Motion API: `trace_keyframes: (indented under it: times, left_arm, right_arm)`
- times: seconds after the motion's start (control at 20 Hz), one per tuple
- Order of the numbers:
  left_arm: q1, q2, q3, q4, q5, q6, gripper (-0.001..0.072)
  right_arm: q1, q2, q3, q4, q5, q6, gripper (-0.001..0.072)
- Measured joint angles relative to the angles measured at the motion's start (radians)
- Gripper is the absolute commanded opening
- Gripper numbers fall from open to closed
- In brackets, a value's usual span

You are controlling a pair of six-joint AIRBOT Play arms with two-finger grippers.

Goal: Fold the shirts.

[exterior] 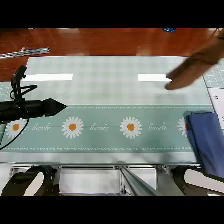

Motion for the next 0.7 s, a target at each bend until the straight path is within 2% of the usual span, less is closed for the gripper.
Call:
trace_keyframes:
  times: [0.2,0.4,0.7]
  left_arm:
    - [0.0,0.0,0.0,0.0,0.0,0.015,0.0018]
    - [0.0,0.0,0.0,0.0,0.005,0.026,0.0018]
    - [0.0,0.0,0.0,0.0,0.016,0.061,0.0018]
  right_arm:
    - [-0.203,0.046,0.006,-0.019,0.133,-0.003,0.0023]
    - [-0.35,0.123,-0.063,-0.107,0.205,-0.026,0.0023]
    - [-0.56,0.364,-0.478,-0.449,0.219,-0.1,0.0024]
